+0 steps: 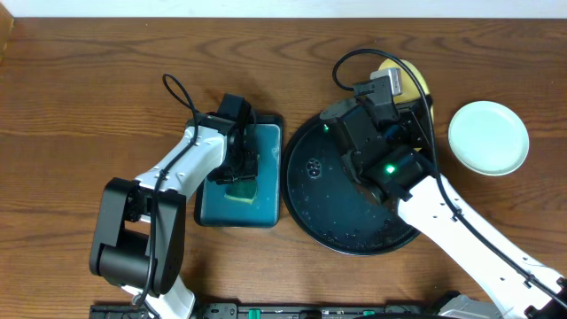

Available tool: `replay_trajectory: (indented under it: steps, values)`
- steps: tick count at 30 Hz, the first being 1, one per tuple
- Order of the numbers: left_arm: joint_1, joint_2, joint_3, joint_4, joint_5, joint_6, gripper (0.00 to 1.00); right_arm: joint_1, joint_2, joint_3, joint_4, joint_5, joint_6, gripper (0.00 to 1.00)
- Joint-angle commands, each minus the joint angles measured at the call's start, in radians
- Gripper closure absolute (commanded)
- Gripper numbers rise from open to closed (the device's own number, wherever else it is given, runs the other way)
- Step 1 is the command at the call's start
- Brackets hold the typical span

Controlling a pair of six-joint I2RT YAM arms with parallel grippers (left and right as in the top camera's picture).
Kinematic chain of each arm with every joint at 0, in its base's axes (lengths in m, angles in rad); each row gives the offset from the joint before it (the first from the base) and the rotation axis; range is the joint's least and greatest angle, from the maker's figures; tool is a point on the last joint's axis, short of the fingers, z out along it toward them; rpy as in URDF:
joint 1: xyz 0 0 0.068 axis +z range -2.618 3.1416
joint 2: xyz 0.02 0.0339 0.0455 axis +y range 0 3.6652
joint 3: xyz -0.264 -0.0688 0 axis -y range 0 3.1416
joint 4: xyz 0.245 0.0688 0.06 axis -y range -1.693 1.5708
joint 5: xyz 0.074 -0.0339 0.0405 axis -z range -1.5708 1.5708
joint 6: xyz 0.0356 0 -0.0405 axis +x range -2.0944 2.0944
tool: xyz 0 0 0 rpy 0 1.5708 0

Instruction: Clean dirty plates on tray and stack at the side

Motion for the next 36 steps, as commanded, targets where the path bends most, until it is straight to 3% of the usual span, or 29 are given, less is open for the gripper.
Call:
replay_trajectory:
  steps: [1, 7, 14, 28, 36]
  values:
    - [0.003, 0.015, -0.006, -0.005, -0.016, 0.006, 0.62, -0.037, -0.012, 0.008, -0.028, -0.199, 0.149, 0.99]
    - [0.003, 0.015, -0.006, -0.011, -0.016, 0.006, 0.62, -0.172, -0.011, -0.006, -0.087, -0.521, 0.379, 0.99]
    - [0.003, 0.015, -0.006, -0.01, -0.016, 0.006, 0.62, -0.436, -0.007, -0.077, -0.107, -0.846, 0.561, 0.99]
    - [0.003, 0.015, -0.006, -0.01, -0.016, 0.006, 0.62, -0.986, 0.003, -0.256, 0.005, -1.329, 0.643, 0.99]
    - [0.003, 0.015, -0.006, -0.01, -0.016, 0.006, 0.62, -1.186, 0.026, -0.257, -0.001, -1.358, 0.663, 0.99]
